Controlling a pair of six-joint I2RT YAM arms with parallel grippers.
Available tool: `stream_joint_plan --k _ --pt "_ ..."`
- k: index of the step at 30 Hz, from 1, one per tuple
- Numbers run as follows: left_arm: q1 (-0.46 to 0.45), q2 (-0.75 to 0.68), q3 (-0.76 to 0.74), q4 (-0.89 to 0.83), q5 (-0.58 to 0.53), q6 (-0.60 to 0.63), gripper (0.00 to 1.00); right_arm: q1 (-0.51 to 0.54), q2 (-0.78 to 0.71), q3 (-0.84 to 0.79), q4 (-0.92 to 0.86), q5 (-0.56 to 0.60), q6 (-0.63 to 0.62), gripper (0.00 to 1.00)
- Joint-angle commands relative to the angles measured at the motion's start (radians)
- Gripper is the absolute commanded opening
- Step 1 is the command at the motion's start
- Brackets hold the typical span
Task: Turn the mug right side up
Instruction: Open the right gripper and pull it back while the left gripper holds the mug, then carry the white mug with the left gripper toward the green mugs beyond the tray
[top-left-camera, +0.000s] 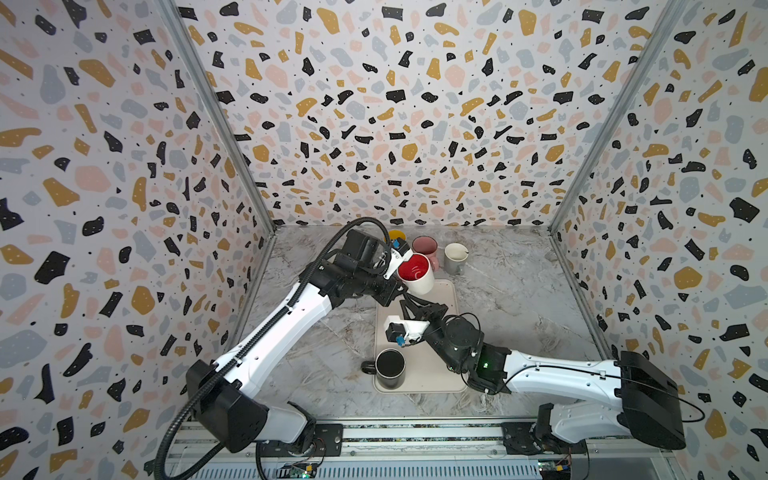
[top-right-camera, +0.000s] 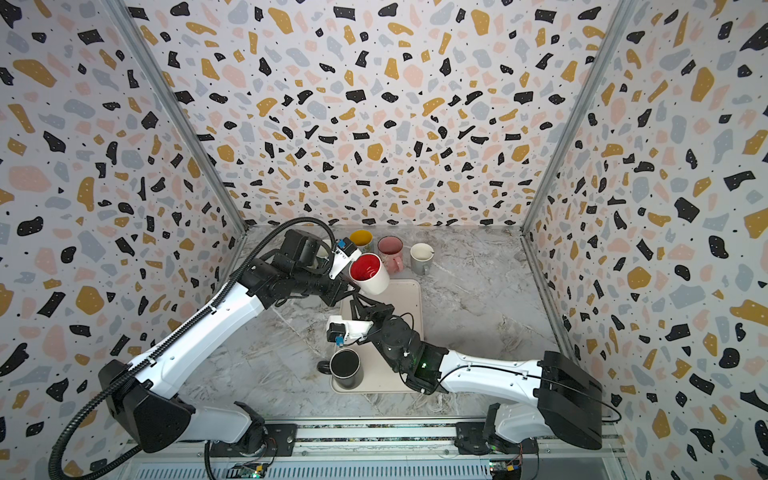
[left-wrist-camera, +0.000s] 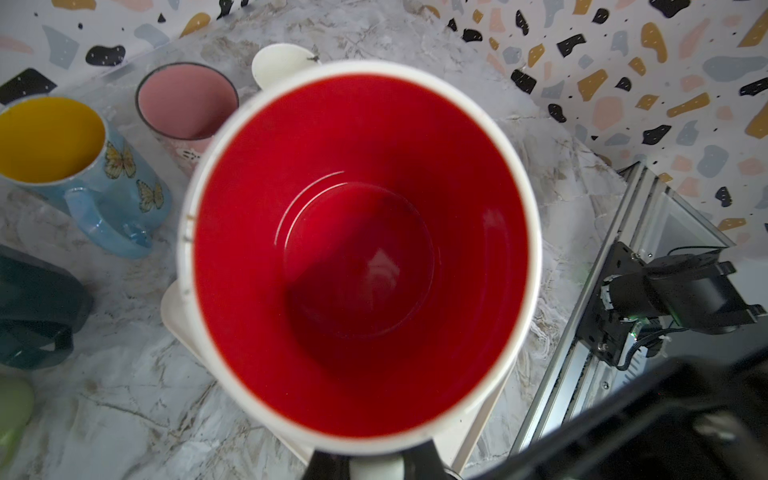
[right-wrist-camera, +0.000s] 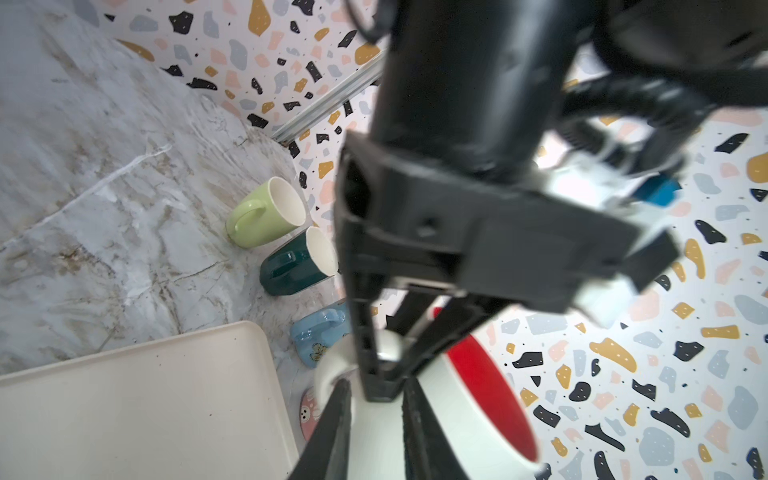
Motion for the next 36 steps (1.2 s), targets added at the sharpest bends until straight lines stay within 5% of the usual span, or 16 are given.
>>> stream_joint_plan --k 1,16,36 --pt "0.01 -0.003 0.005 0.062 -0.002 -0.002 0.0 0.0 -0.047 0.021 0.034 0.036 0.025 0.25" --pt "0.091 0.031 -0.052 0.089 -0.169 -0.048 0.0 -0.001 -0.118 -0.017 -0.042 0.117 0.151 0.27" --pt "0.175 0.105 -0.261 0.348 -0.384 -0.254 0.0 -0.078 -0.233 -0.068 -0.138 0.103 0.443 0.29"
